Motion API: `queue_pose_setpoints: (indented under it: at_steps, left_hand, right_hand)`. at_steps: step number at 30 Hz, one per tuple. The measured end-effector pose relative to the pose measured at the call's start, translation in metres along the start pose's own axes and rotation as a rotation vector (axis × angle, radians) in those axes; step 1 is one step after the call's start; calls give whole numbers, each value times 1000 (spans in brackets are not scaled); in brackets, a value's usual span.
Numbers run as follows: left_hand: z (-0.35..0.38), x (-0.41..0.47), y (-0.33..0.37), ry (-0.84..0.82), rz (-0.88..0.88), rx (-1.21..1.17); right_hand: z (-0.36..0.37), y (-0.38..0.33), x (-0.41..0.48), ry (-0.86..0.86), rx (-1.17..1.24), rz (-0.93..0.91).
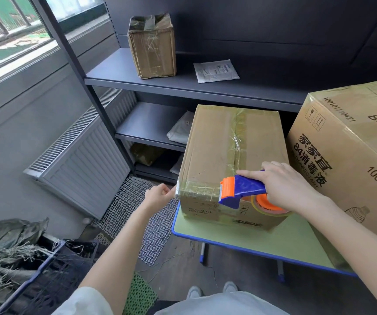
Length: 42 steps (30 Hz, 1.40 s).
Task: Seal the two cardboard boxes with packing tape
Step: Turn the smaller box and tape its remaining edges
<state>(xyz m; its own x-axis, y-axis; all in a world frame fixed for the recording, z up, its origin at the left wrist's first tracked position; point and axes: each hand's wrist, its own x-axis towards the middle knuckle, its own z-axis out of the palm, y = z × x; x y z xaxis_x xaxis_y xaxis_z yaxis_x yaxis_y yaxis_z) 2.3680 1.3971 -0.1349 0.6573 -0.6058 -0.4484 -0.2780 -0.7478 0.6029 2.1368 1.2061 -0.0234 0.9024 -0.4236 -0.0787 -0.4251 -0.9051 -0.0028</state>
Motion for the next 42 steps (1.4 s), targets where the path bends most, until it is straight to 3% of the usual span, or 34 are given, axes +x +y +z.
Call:
queue_pose_setpoints:
  at_steps: [3,6,8,12,14,16,22,29,42]
  left_hand:
    - [9,-8,4,251,147,-38]
    - [7,-27,21,459,451,-118]
    - [7,-39,30,450,647,-38]
    - [29,-51,44,398,831,325]
    - [49,-51,48,431,845,559]
    - [61,-48,48,517,855,639]
    - [57,-28,35,684,972,597]
    - [18,-8,16,666,942,563]
    - [29,-10,15,706,997,447]
  right_hand:
    - [0,2,0,9,13,7]
    - [0,2,0,9,24,12]
    - [0,2,0,11,16,12]
    - [-2,2,-1,9,2,13]
    - [-2,2,-1,8,3,16]
    - [-2,0,-2,7,8,19]
    - [-7,-9,-1,-17,2,2]
    - [-10,-46,22,53,18,-16]
    - [-7,-17,15,30,-18,-93]
